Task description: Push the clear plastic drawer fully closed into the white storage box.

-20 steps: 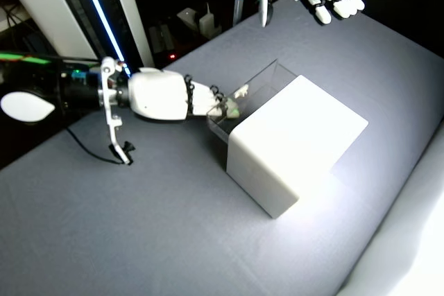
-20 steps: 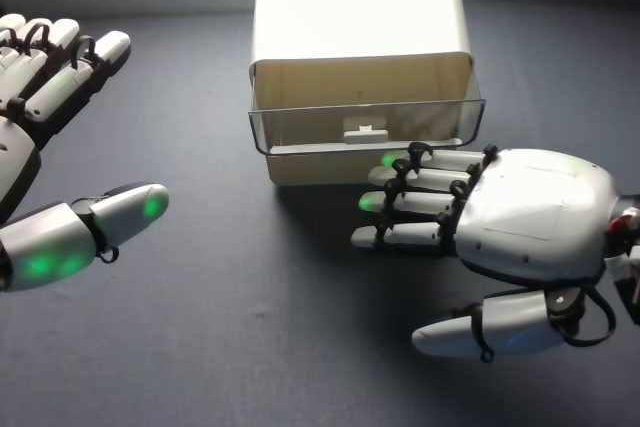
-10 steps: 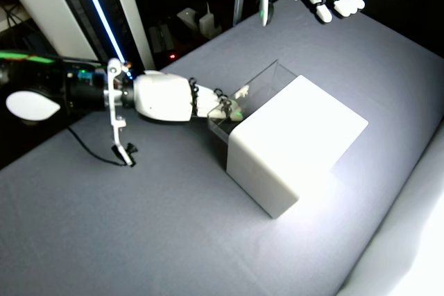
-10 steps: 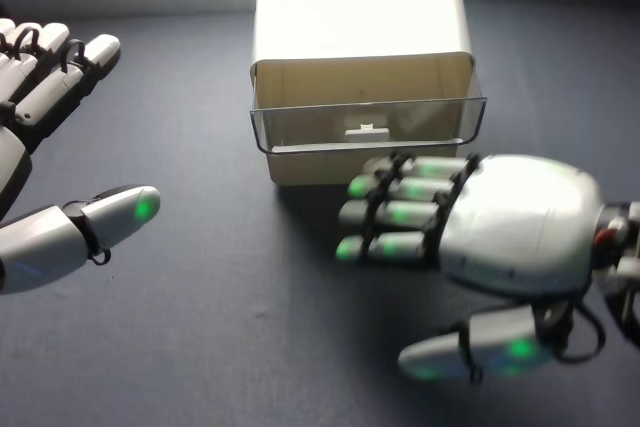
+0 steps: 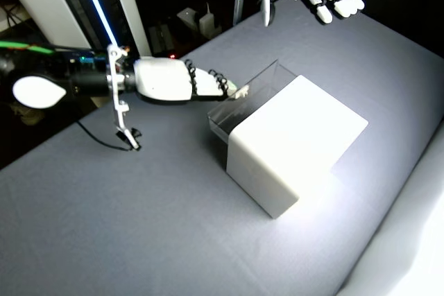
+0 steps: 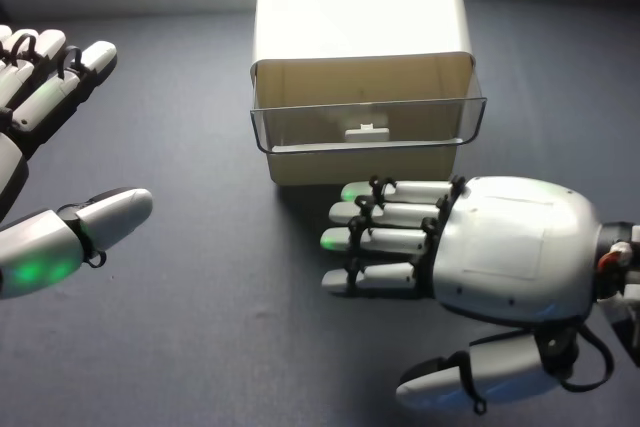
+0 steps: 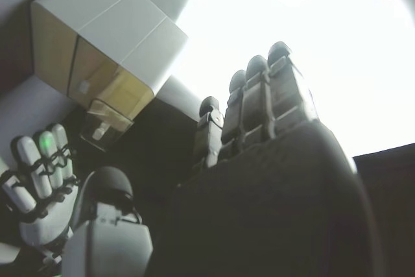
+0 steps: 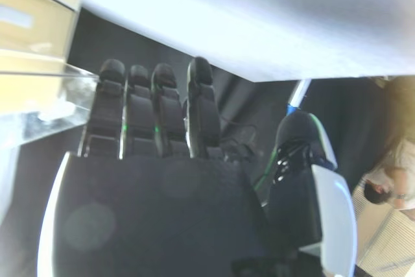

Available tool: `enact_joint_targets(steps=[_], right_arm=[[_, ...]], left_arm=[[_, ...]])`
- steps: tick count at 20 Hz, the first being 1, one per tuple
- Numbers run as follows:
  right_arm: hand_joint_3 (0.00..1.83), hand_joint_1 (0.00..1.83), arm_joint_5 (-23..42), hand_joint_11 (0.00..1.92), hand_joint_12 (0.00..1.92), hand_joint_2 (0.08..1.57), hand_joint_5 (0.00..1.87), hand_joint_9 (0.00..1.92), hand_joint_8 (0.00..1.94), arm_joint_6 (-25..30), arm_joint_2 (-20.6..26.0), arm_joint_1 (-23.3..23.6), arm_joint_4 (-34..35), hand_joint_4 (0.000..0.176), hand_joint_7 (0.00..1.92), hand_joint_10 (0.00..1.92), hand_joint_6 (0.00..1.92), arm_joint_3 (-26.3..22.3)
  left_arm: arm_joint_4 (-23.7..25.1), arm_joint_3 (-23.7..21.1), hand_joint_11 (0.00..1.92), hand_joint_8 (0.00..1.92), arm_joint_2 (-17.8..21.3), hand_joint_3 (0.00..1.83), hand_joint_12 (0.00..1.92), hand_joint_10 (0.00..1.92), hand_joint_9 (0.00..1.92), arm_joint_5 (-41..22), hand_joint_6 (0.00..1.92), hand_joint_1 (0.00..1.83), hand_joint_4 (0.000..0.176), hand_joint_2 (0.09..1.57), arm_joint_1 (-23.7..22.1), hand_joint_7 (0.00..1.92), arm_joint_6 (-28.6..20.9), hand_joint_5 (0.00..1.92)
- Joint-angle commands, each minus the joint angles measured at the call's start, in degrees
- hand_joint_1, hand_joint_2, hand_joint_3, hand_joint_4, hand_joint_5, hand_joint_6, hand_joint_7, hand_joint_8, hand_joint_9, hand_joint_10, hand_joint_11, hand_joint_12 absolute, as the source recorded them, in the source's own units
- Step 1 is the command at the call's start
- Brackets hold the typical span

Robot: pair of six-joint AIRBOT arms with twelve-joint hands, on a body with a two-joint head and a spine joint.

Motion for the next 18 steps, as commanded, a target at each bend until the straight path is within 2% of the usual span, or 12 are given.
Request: enact_joint_targets(steps=[1, 2, 4, 14, 15, 16, 17, 18], right_arm=[[0.0, 0.0, 7.07, 0.0, 0.0, 1.18, 0.33, 0.0, 0.01, 0.1, 0.53, 0.93, 0.63, 0.023, 0.1, 0.0, 0.02, -0.68], [0.0, 0.0, 7.41, 0.0, 0.0, 1.18, 0.38, 0.0, 0.03, 0.1, 0.89, 1.02, 0.59, 0.005, 0.15, 0.0, 0.04, -1.0], [0.0, 0.0, 8.09, 0.0, 0.0, 1.18, 0.38, 0.0, 0.02, 0.1, 1.54, 1.37, 0.52, 0.0, 0.14, 0.0, 0.04, -1.41], [0.0, 0.0, 7.51, 0.0, 0.0, 1.15, 0.36, 0.0, 0.01, 0.08, 2.34, 4.0, -0.82, 0.0, 0.14, 0.0, 0.01, -0.93], [0.0, 0.0, 7.06, 0.0, 0.0, 1.15, 0.35, 0.0, 0.01, -0.17, 2.34, 4.3, -0.98, 0.003, 0.14, 0.0, 0.01, -0.56], [0.0, 0.0, 6.28, 0.0, 0.0, 1.15, 0.33, 0.0, 0.0, -0.8, 2.34, 4.76, -0.99, 0.02, 0.1, 0.0, 0.0, -0.21], [0.0, 0.0, 5.89, 0.0, 0.0, 1.14, 0.34, 0.0, 0.0, -0.88, 2.23, 4.97, -0.93, 0.021, 0.1, 0.0, 0.01, 0.27], [0.0, 0.0, 5.8, 0.0, 0.0, 1.15, 0.38, 0.0, 0.02, -0.88, 2.2, 5.06, -0.67, 0.009, 0.14, 0.0, 0.02, 0.52]], left_arm=[[0.56, 0.08, 0.0, 0.0, 0.02, 0.02, 0.0, 0.0, 0.0, -7.24, 0.0, 0.0, 0.176, 1.14, -0.13, 0.0, -0.31, 0.0], [0.54, 0.08, 0.0, 0.0, 0.01, 0.03, 0.0, 0.0, 0.0, -7.08, 0.0, 0.0, 0.176, 1.16, -0.13, 0.0, -0.31, 0.0], [0.54, 0.1, 0.0, 0.0, 0.0, 0.02, 0.0, 0.0, 0.0, -6.88, 0.0, 0.0, 0.176, 1.16, -0.12, 0.0, -0.31, 0.0], [0.26, 0.1, 0.0, 0.0, 0.05, 0.0, 0.0, 0.0, 0.0, -6.67, 0.0, 0.0, 0.176, 1.12, 0.23, 0.0, -0.32, 0.0], [0.24, 0.1, 0.0, 0.0, 0.06, 0.0, 0.0, 0.0, 0.0, -6.67, 0.0, 0.0, 0.176, 1.12, 0.23, 0.0, -0.33, 0.0], [0.23, 0.1, 0.0, 0.0, 0.06, 0.0, 0.0, 0.0, 0.0, -6.69, 0.0, 0.0, 0.176, 1.12, 0.24, 0.0, -0.41, 0.0], [0.23, 0.1, 0.0, 0.0, 0.09, 0.0, 0.0, 0.0, 0.0, -6.79, 0.0, 0.0, 0.176, 1.12, 0.27, 0.0, -0.51, 0.0], [0.23, 0.09, 0.0, 0.0, 0.11, 0.0, 0.0, 0.0, 0.0, -6.85, 0.0, 0.0, 0.176, 1.12, 0.27, 0.0, -0.59, 0.0]])
